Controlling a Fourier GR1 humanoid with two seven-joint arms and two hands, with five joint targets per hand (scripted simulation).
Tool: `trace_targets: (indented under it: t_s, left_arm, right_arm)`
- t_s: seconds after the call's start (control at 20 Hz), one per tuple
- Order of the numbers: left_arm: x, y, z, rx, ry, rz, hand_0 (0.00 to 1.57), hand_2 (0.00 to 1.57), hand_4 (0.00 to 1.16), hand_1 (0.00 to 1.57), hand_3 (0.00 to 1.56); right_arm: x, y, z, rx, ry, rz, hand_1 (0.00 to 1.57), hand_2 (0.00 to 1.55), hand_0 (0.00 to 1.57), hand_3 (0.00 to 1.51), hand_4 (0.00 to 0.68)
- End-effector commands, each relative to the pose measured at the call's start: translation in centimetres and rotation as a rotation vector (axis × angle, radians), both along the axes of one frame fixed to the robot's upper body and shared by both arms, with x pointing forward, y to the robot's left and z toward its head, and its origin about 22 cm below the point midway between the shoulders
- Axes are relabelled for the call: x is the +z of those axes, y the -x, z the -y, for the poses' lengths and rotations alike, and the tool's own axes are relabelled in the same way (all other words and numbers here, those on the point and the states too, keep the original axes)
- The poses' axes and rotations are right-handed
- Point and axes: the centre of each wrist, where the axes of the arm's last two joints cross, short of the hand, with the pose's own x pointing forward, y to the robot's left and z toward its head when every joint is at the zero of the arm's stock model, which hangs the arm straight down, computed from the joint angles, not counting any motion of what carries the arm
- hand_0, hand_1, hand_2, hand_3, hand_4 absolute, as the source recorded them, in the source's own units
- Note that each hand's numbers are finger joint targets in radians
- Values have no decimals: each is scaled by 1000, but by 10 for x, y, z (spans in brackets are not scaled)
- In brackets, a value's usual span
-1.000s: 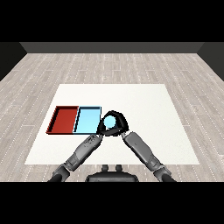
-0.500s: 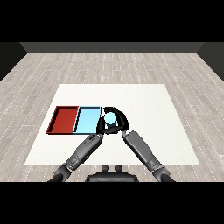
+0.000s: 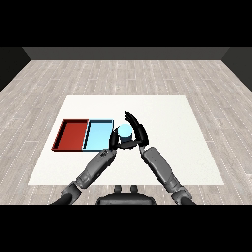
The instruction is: Pick the blue can and put it in the blue box
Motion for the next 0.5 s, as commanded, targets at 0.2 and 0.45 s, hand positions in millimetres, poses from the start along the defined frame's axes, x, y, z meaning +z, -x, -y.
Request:
trace_targets:
  t_s: [0.2, 0.45]
  left_arm:
    - [-7, 1, -28, 63, -40, 27, 1571, 1571, 1146, 1571, 1484]
    - [5, -19, -47, 104, -98, 20, 1571, 1571, 1128, 1571, 1472]
  right_arm:
    - [-7, 12, 49, 18, -114, 25, 0, 0, 0, 0, 0]
    - [13, 33, 90, -28, -89, 77, 0, 0, 0, 0, 0]
